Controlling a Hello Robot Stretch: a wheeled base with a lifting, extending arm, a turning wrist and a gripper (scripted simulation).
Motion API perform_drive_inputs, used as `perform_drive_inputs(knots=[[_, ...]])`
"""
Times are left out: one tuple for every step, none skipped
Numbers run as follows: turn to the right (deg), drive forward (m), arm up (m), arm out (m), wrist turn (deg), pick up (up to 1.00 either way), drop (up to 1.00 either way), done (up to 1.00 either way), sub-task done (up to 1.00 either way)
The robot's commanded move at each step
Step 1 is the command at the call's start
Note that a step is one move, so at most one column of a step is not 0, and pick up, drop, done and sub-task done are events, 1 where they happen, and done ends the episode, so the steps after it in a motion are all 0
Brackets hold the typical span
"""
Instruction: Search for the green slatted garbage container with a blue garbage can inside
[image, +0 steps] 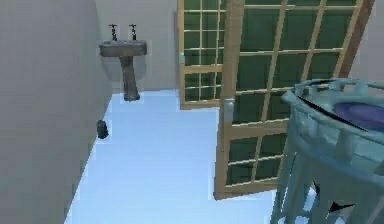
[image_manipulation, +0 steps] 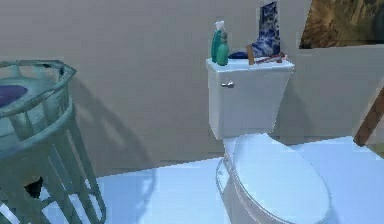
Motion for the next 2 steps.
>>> perform_drive_inputs(knots=[[42.0, 0.0, 0.0, 0.0, 0.0, 0.0, 0.0, 0.0, 0.0], [0.0, 0.0, 0.0, 0.0, 0.0, 0.0, 0.0, 1.0, 0.0]])
